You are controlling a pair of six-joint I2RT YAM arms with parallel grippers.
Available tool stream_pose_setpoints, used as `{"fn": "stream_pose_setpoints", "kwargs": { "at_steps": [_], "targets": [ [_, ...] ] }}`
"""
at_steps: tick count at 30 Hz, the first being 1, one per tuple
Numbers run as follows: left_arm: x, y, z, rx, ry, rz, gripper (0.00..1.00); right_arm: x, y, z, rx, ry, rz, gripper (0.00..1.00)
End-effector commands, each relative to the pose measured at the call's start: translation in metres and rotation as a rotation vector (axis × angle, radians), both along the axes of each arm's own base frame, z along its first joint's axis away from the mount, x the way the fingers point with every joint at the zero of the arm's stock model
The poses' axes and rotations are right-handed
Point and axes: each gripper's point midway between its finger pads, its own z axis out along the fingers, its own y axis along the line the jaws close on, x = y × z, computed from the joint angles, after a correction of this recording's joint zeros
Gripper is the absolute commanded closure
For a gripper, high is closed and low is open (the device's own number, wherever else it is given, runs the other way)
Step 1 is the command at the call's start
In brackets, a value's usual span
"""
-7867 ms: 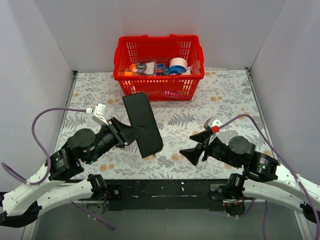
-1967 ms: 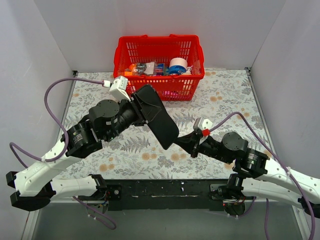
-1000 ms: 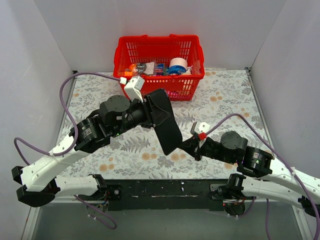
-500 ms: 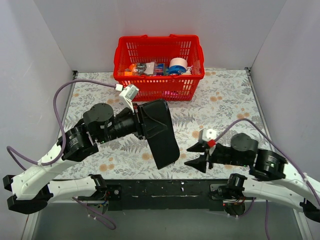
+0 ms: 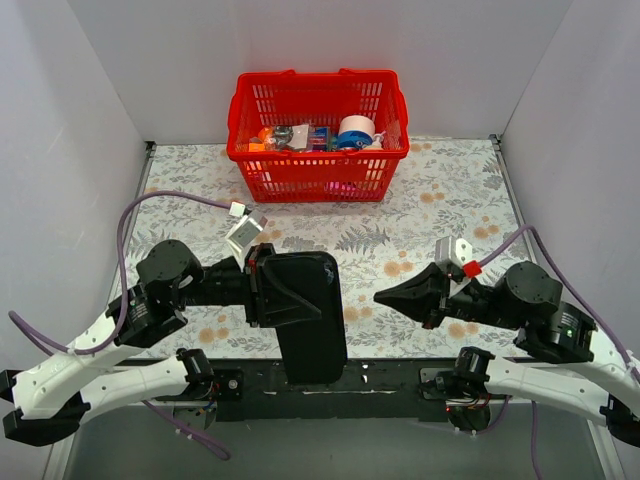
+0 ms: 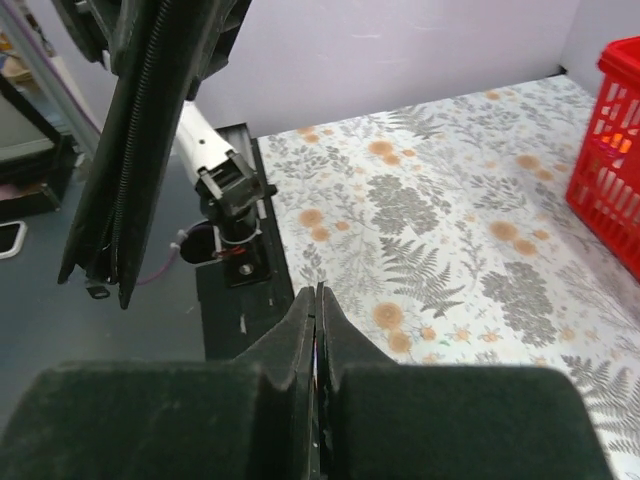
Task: Sort the hair-cutting tools
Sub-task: Zip the hairdressing tool bag.
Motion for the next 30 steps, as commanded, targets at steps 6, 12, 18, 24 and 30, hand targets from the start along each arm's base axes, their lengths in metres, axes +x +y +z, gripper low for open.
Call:
{"fn": "stream_pose_setpoints", "kwargs": {
  "at_steps": [6, 12, 18, 24, 30],
  "targets": [
    [-0.027, 0.006, 0.025, -0.178, -0.131, -0.15, 1.0, -0.015, 0.029, 0.034, 0.139, 0.01, 0.136, 0.99],
    [0.012, -0.013, -0.004, -0.137, -0.014, 0.034, 1.0, 0.044, 0.032, -0.021, -0.024, 0.161, -0.198, 0.9],
    [0.077, -0.057, -0.109, 0.063, 0.197, 0.269, 1.0, 0.081, 0.006, -0.063, -0.14, 0.237, -0.479, 0.92],
    [0.134, -0.052, -0.165, 0.061, 0.336, 0.3, 1.0, 0.094, -0.02, -0.093, -0.181, 0.313, -0.656, 0.94],
    [0.161, -0.045, -0.215, 0.066, 0.516, 0.229, 1.0, 0.097, -0.017, -0.122, -0.209, 0.376, -0.696, 0.94]
  ]
}}
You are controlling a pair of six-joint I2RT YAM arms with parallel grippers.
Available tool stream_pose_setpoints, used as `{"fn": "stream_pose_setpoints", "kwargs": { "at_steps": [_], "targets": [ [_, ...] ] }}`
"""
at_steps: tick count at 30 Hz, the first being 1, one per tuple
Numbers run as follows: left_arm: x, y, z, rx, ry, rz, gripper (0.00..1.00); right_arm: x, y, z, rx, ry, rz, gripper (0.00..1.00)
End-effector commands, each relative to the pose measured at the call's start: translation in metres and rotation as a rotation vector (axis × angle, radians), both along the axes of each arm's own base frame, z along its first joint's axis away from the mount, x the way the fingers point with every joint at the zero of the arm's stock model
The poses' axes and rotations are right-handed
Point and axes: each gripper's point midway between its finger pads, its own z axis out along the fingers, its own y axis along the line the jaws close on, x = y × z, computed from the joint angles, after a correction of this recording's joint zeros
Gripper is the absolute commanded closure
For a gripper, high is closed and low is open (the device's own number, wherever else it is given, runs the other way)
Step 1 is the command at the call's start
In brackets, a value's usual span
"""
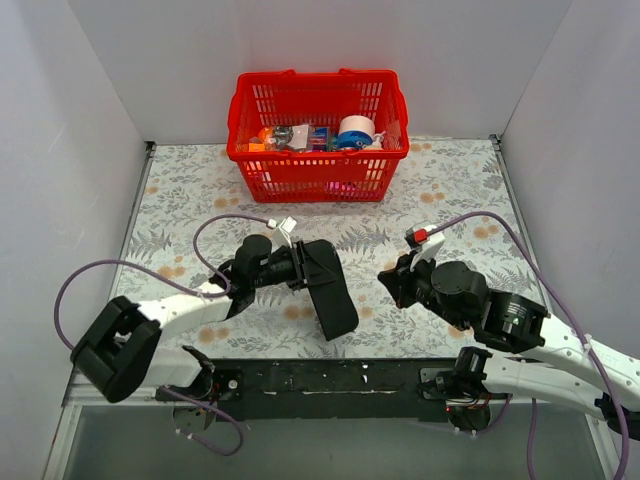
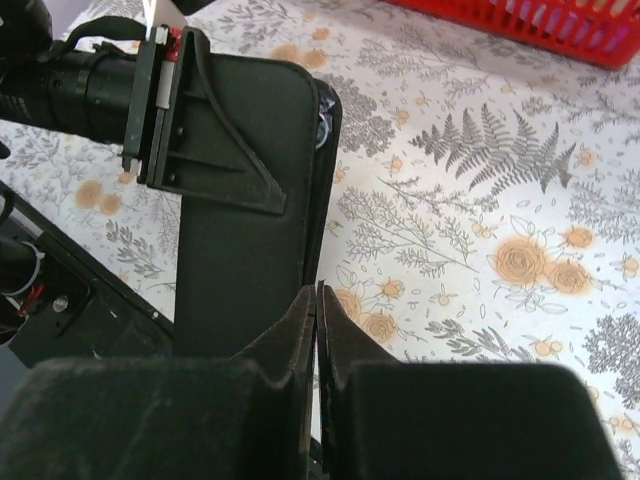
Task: Sort the hair-cutting tools
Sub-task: Zip the hairdressing tool bag.
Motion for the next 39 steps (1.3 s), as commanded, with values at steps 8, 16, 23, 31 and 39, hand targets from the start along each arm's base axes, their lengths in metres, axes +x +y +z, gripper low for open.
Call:
{"fn": "stream_pose_setpoints", "kwargs": {
  "at_steps": [8, 16, 23, 31, 39],
  "targets": [
    [0.021, -0.004, -0.015, -0.305, 0.193, -0.175, 1.0, 0.013, 0.024, -0.051, -0.011, 0.093, -0.045, 0.99],
    [0.018, 0.014, -0.044, -0.398, 0.379, -0.183, 1.0, 0.026, 0.039, -0.089, -0.023, 0.165, 0.016, 0.99],
    [0.016, 0.019, -0.053, -0.457, 0.418, -0.214, 1.0, 0.004, 0.037, -0.12, 0.014, 0.26, 0.133, 0.99],
    [0.02, 0.017, -0.056, -0.468, 0.429, -0.224, 1.0, -0.025, 0.037, -0.148, 0.056, 0.35, 0.225, 0.99],
    [0.014, 0.017, 0.016, -0.532, 0.259, -0.34, 1.0, -0.022, 0.039, -0.101, 0.059, 0.223, 0.295, 0.99]
  ]
}}
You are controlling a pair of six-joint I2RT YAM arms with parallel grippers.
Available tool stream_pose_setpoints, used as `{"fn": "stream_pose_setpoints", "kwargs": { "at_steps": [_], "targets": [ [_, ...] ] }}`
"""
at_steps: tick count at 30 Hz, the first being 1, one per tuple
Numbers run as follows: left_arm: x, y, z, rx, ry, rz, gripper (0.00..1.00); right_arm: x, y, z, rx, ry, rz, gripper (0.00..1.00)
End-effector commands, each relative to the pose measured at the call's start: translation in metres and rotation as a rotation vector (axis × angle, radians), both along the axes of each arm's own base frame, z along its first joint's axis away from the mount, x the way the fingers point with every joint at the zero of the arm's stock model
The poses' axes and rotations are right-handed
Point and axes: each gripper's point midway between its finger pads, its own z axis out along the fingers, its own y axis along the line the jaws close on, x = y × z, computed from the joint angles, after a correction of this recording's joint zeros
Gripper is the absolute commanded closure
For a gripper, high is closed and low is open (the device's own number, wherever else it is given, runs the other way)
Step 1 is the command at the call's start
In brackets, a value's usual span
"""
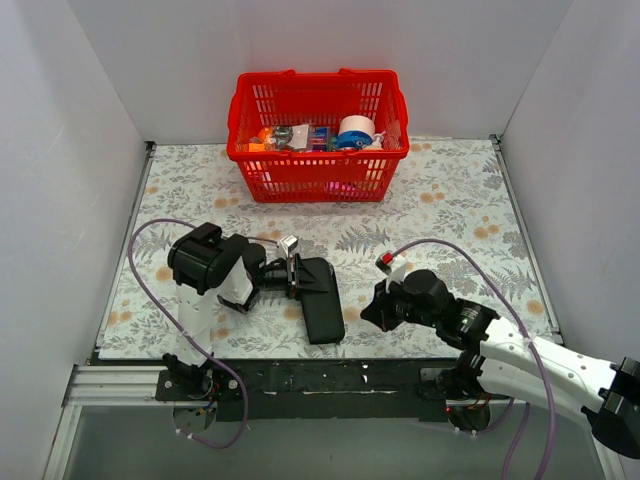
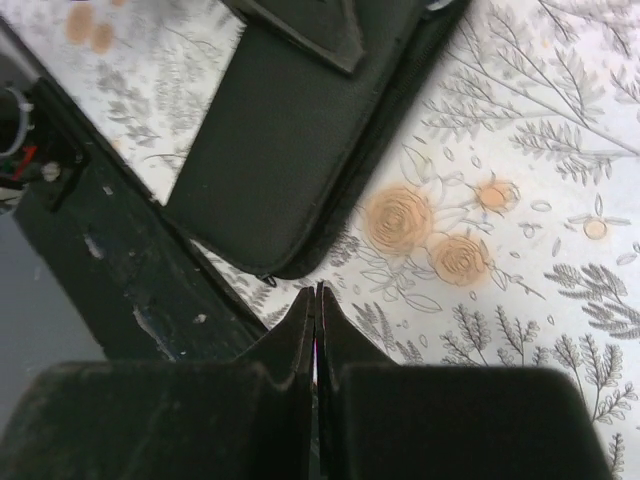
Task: Sort the hair-cutting tools
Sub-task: Zip the hairdressing tool bag.
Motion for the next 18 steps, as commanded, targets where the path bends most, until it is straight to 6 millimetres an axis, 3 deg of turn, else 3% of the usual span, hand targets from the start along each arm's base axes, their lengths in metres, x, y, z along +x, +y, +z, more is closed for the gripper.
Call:
{"fn": "stream_pose_setpoints", "kwargs": {
  "at_steps": [1, 4, 8, 13, 18],
  "targets": [
    [-0.01, 0.001, 0.137, -0.336, -0.1, -0.077, 1.0, -0.009, 0.02, 0.062, 0.141, -0.112, 0.154, 0.99],
    [-0.017, 0.003, 0.166, -0.377, -0.133, -0.095, 1.0, -0.023, 0.021, 0.071, 0.168, -0.12, 0.239, 0.99],
    [-0.032, 0.005, 0.202, -0.431, -0.156, -0.128, 1.0, -0.026, 0.011, 0.075, 0.161, -0.156, 0.237, 0.99],
    [-0.056, 0.015, 0.245, -0.479, -0.232, -0.157, 1.0, -0.037, 0.006, 0.113, 0.233, -0.279, 0.314, 0.99],
    [-0.076, 0.022, 0.271, -0.5, -0.301, -0.176, 1.0, -0.05, 0.006, 0.133, 0.281, -0.334, 0.401, 0.99]
  ]
}}
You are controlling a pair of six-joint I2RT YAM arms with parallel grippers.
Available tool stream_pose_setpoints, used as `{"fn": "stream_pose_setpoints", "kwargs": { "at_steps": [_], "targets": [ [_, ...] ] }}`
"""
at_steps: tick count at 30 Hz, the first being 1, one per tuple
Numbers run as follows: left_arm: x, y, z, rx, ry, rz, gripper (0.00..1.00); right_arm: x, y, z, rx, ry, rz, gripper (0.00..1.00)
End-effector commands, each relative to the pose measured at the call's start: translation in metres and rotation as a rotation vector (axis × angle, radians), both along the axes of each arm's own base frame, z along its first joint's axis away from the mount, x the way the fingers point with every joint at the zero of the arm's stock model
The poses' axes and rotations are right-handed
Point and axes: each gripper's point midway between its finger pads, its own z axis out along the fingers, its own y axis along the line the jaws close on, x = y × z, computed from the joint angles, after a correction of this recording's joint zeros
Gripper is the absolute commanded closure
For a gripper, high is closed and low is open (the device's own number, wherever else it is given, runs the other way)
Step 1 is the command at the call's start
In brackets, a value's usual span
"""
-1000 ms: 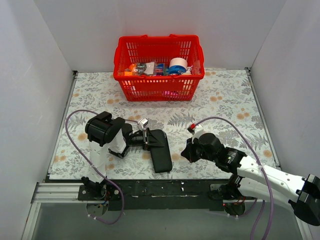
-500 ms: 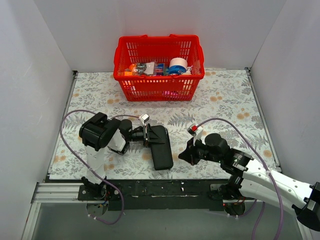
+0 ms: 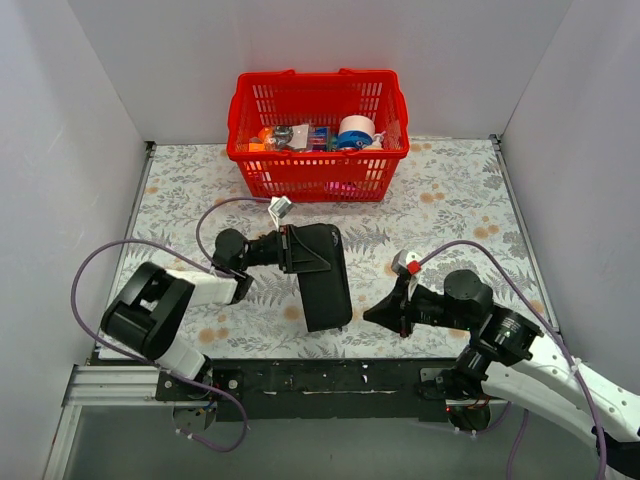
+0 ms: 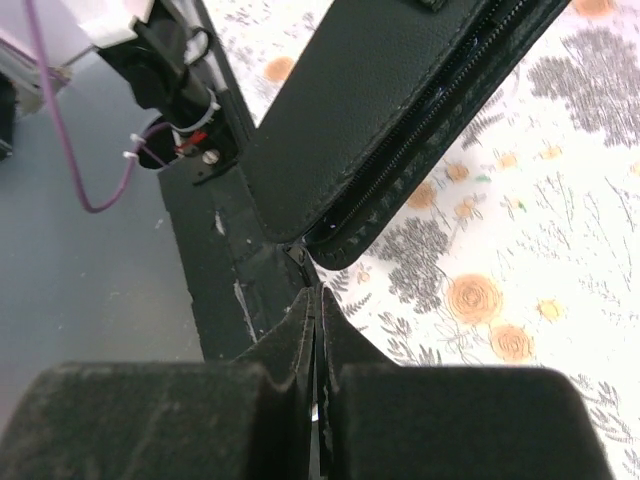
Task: Sort the hair-cutting tools
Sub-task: Zip the hairdressing tool bag.
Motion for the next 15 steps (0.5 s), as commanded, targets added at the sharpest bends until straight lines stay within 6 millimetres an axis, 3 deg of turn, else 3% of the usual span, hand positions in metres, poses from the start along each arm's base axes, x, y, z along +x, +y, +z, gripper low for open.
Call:
{"fn": "stream_pose_setpoints", "kwargs": {
  "at_steps": [1, 6, 15],
  "targets": [
    [-0.055, 0.027, 0.099, -0.207, 0.139, -0.176, 1.0, -0.017, 0.005, 0.037, 0.086, -0.088, 0.132, 0.99],
    [-0.068, 0.031, 0.114, -0.216, 0.088, -0.176, 1.0, -0.026, 0.013, 0.045, 0.158, -0.075, 0.192, 0.99],
    [-0.072, 0.027, 0.121, -0.211, 0.051, -0.176, 1.0, -0.039, 0.025, 0.053, 0.237, -0.033, 0.285, 0.99]
  ]
}}
